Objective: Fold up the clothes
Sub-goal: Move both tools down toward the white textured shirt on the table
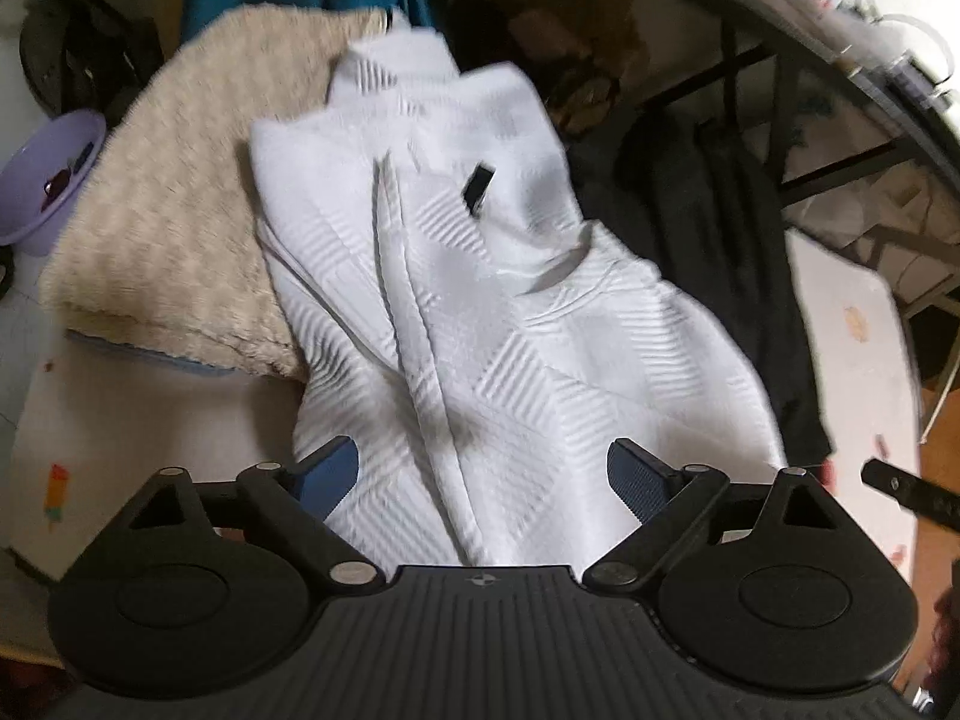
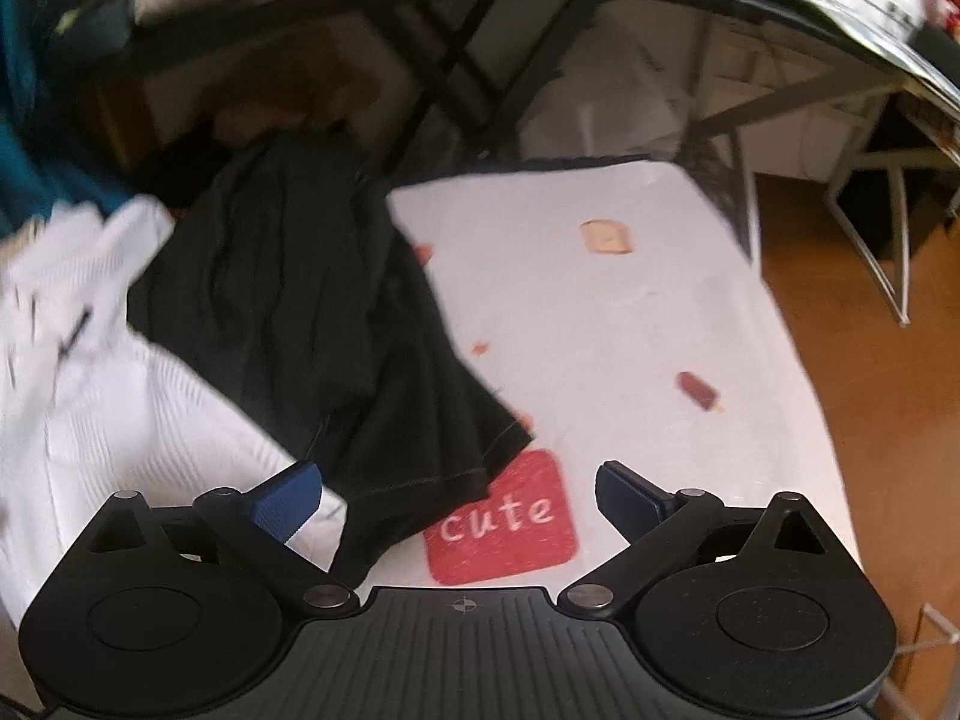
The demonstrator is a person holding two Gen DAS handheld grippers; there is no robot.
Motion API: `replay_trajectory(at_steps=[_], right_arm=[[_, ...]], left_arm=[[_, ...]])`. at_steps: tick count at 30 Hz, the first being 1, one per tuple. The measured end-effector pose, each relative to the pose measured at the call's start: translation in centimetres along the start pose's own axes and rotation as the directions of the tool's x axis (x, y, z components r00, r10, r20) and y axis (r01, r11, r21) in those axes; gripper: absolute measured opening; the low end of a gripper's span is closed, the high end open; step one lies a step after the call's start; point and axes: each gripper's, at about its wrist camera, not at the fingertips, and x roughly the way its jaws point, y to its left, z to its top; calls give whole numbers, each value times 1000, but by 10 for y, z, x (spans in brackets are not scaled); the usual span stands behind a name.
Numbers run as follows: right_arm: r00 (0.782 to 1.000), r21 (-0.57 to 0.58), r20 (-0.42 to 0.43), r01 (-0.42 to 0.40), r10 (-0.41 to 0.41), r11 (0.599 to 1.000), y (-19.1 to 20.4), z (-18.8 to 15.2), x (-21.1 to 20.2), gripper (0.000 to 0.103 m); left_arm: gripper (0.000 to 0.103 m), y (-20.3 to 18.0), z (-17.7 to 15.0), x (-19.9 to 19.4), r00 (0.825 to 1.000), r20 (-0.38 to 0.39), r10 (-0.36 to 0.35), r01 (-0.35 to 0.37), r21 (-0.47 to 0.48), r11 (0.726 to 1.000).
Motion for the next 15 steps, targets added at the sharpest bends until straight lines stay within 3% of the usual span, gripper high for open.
replay_trajectory(at_steps=[2,5,7,8,12,15], right_arm=[[1000,-38,-20,0,0,999,14,-6,17,98],[999,-142,-34,-15,10,990,39,-13,34,98],[998,-180,-57,-51,41,982,54,-11,45,98],[996,-179,-69,-72,61,981,62,-9,50,98],[989,-185,-69,-145,134,972,87,9,61,98],[982,-246,-81,-184,168,952,105,18,72,84]], left_arm=[[92,-2,6,25,998,-49,27,-25,32,999],[74,-6,12,52,989,-113,98,-85,108,990],[38,-6,13,45,991,-98,92,-80,117,990],[5,-6,13,38,991,-97,93,-81,124,989],[6,11,4,10,992,-84,97,-91,70,993],[5,35,-8,-4,988,-90,124,-126,-20,992]])
